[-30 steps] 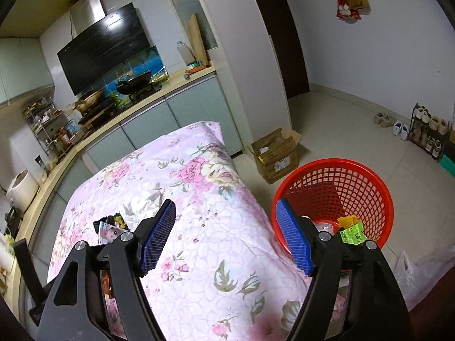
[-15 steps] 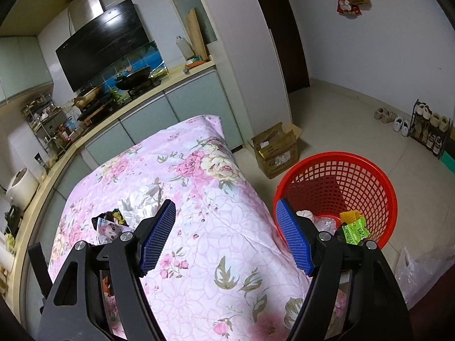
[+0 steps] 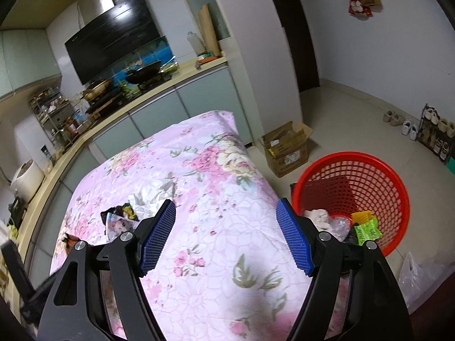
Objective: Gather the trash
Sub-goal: 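Move both tools back over the quilt toward the remaining trash, then grasp the brown plastic sheet with the left tool while the right tool grasps white tissue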
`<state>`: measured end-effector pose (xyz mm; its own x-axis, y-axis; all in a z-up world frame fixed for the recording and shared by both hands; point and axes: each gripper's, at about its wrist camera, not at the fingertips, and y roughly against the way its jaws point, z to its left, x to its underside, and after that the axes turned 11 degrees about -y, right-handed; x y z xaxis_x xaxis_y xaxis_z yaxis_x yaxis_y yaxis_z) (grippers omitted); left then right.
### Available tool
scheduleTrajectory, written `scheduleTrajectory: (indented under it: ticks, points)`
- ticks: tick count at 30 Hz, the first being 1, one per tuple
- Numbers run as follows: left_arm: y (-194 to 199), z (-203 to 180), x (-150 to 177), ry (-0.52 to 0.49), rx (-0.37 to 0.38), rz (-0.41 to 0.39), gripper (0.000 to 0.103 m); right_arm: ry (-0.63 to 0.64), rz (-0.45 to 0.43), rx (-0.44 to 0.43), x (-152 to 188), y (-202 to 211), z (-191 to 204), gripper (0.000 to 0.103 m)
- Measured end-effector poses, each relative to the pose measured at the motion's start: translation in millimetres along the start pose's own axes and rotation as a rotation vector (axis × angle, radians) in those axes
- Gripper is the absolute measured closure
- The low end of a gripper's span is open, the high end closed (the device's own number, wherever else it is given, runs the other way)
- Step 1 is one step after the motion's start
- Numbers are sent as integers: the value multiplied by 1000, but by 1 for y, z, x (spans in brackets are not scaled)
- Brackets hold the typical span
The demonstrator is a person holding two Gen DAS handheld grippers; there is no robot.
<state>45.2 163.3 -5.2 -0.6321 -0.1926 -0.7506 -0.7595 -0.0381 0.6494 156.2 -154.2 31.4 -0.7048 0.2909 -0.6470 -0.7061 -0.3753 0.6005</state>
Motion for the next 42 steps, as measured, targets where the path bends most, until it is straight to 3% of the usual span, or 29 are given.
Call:
scheduleTrajectory:
  ticks: [8, 18, 21, 33, 36, 38, 42]
  points:
    - [24, 19, -15, 61, -59, -72, 47, 54, 62, -69, 4, -29, 34, 32]
    - [26, 22, -22, 47, -88, -110, 47, 167, 188, -126, 21, -94, 84, 32]
    - [24, 25, -23, 44, -97, -110, 47, 207, 209, -116, 26, -115, 98, 26]
    - [15, 44, -21, 66, -128, -99, 47, 282, 312, -42, 39, -180, 116, 26]
    - [12, 48, -19, 76, -131, -89, 47, 296, 331, -25, 43, -190, 116, 37]
    - [10, 50, -19, 79, -135, -83, 47, 303, 329, -31, 44, -190, 116, 52]
    - [8, 50, -19, 79, -145, -77, 47, 317, 315, -46, 43, -183, 118, 68]
